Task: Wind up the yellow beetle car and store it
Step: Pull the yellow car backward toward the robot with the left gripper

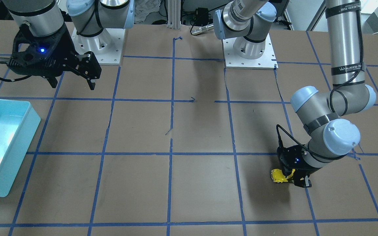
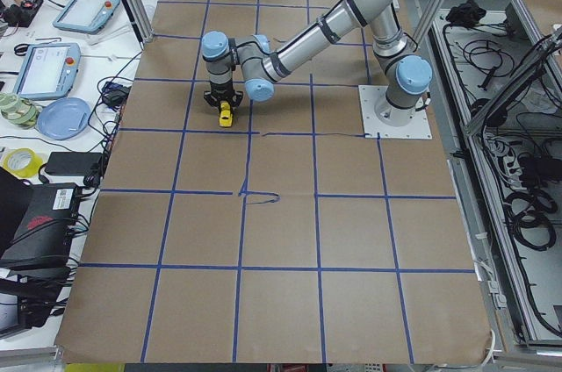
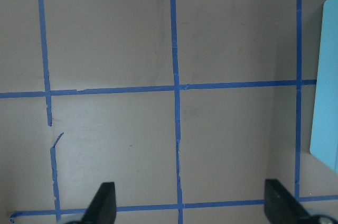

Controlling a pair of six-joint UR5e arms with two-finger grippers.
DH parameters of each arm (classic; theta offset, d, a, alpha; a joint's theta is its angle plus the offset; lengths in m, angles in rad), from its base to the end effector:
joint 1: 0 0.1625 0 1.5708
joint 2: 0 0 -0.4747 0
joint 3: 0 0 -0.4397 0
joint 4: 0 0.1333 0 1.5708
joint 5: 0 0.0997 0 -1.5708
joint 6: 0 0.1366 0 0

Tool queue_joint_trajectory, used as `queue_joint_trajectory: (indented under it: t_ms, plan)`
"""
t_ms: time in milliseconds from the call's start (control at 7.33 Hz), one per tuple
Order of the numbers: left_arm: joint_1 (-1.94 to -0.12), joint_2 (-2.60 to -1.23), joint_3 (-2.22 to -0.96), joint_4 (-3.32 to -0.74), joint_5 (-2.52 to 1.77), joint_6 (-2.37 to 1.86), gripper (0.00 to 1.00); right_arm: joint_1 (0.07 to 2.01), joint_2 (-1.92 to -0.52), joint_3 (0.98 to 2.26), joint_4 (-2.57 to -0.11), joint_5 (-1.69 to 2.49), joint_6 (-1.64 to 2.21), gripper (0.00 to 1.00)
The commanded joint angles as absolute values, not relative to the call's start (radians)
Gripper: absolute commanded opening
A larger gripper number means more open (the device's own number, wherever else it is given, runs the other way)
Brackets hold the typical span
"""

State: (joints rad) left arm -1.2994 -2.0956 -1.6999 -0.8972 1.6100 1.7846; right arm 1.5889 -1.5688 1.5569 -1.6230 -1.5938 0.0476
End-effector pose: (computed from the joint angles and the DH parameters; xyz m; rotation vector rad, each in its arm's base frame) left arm 0.0615 -0.6983 0.1713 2.1305 2.2578 0.0363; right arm 0.1401 -0.5464 0.5125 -0.0472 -3.1187 0.1011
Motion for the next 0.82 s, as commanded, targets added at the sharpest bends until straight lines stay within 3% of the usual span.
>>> queue_joint_trajectory:
  t_ms: [0,136,273,682]
  plan:
    - [-1.24,-2.086,-1.727,-0.894,1.609,1.795,0.16,1.589,-1.568,1.557,-1.623,-1.594,0.048,1.0]
    - [-1.235,-2.086,-1.73,-0.89,1.608,1.837,0.58,1.588,-1.568,1.557,-1.623,-1.594,0.048,1.0]
    - [-1.232,-2.086,-1.729,-0.89,1.608,1.842,0.82,1.589,-1.569,1.557,-1.623,-1.594,0.048,1.0]
    - [-1.235,-2.068,-1.72,-0.891,1.597,1.848,0.83,1.589,-1.569,1.557,-1.623,-1.594,0.048,1.0]
